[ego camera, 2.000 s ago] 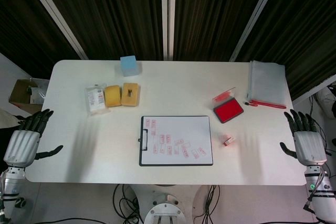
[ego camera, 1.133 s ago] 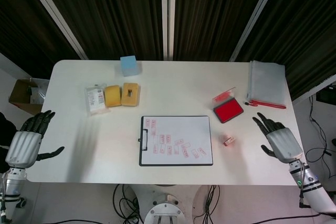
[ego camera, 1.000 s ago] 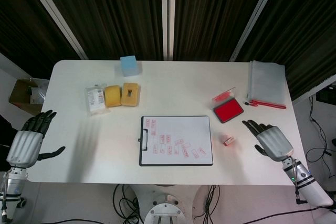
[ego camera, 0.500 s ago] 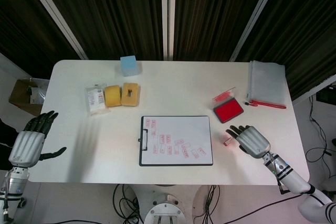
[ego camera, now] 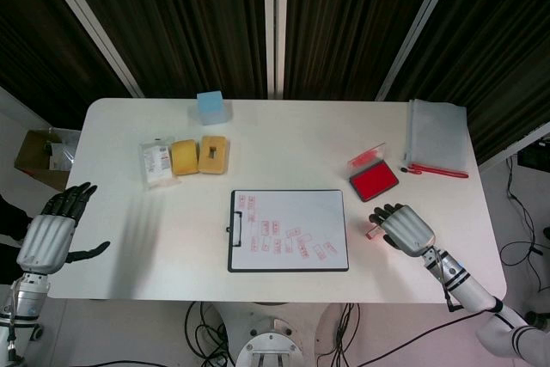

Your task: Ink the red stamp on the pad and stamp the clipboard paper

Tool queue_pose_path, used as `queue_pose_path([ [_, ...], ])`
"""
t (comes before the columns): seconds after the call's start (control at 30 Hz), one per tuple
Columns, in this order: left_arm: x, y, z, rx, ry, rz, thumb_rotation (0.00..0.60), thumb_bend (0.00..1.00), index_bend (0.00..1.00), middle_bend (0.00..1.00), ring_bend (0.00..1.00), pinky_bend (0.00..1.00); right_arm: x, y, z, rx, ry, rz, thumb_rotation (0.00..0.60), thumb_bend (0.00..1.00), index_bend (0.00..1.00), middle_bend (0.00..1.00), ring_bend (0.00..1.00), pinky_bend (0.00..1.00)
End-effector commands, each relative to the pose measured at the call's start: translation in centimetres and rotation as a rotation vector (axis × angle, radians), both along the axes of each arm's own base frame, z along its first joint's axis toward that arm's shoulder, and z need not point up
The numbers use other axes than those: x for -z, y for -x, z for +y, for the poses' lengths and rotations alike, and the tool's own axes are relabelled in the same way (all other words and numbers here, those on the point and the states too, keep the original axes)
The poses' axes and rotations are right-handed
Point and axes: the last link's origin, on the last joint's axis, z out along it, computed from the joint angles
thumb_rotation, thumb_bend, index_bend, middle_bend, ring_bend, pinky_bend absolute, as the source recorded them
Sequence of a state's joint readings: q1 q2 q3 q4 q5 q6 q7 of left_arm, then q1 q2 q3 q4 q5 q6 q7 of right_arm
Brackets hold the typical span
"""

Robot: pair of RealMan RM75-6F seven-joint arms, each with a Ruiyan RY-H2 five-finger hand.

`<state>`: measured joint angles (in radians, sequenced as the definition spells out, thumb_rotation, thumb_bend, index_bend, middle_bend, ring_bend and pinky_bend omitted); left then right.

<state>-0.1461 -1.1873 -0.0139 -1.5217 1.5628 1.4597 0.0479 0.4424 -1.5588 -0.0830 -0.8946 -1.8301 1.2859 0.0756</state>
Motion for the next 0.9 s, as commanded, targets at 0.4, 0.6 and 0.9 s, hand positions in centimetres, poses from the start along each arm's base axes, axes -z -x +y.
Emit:
queue_pose_path([
  [0.4,-0.05,0.31,-0.03,-0.005,0.000,-0.004,0.441,0.12,0.07,0.07,0.10,0.18,1.30,0.18,-0.11,-0.007,-0.011,-0.033,0.600,0.22,0.51,0.44,0.43,0.64],
  [0.6,-0.06,0.40,-0.02,-0.006,0.000,-0.006,0.440,0.12,0.07,0.07,0.10,0.18,1.20,0.31,-0.21,-0.001,0.002,-0.039,0.600,0.22,0.51,0.46,0.43,0.64],
  [0.9,-0.01,0.43,0.00,-0.007,0.002,-0.006,0.440,0.12,0.07,0.07,0.10,0.18,1.27,0.46,-0.19,0.004,0.003,-0.039,0.600,0.22,0.52,0.48,0.43,0.64],
])
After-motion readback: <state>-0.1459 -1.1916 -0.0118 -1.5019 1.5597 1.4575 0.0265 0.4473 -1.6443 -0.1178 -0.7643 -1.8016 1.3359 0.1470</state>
